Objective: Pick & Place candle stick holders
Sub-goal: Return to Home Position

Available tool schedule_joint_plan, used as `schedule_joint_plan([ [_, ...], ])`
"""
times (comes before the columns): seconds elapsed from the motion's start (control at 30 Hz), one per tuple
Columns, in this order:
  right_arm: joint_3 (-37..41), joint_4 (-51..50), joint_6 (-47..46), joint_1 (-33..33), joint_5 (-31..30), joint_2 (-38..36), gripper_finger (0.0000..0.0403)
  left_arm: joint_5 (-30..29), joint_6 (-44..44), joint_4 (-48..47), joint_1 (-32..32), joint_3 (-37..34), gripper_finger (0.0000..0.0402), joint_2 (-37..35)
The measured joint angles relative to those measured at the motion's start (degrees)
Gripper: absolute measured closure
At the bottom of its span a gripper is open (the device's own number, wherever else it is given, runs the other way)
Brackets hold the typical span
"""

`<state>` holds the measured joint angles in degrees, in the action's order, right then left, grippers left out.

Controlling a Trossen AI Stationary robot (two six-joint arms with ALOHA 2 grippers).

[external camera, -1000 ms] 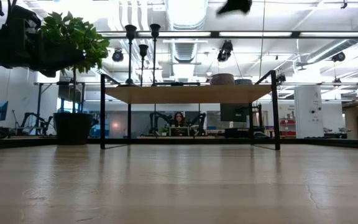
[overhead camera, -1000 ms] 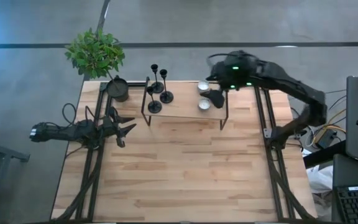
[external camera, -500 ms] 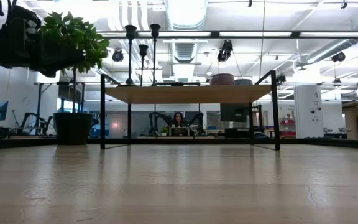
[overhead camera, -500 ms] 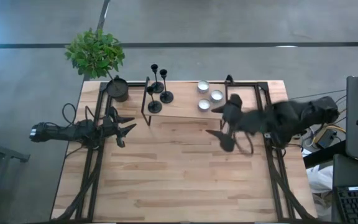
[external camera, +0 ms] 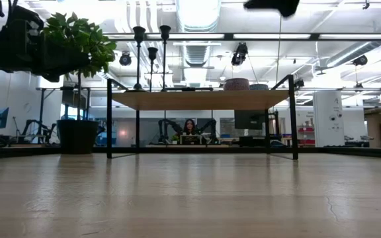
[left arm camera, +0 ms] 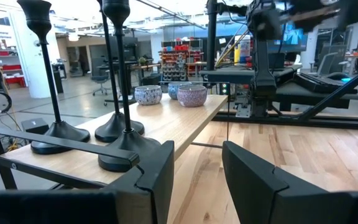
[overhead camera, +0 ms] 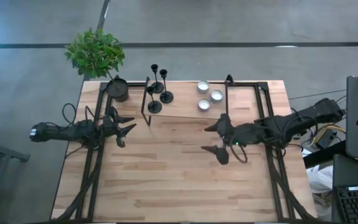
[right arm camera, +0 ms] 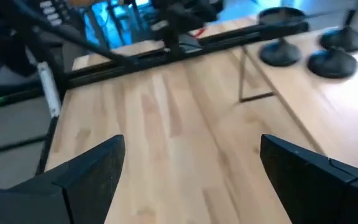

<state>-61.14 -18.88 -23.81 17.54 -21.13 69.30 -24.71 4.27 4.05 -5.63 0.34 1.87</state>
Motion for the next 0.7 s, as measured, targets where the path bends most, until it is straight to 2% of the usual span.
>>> schedule_joint_plan([
  [0.33,25.7,25.5,7.3,-9.7,7.8,-14.8,0.0037,0.0,0.0,0.0,0.0,0.0,0.0259,0.0],
  [0.47,32.1,27.1,8.8,-11.5,8.9,-18.1,0.0037,0.0,0.0,0.1,0.0,0.0,0.0259,0.0],
  [0.7,38.9,27.3,10.8,-11.7,20.3,-23.7,0.0037,0.0,0.0,0.1,0.0,0.0,0.0259,0.0],
])
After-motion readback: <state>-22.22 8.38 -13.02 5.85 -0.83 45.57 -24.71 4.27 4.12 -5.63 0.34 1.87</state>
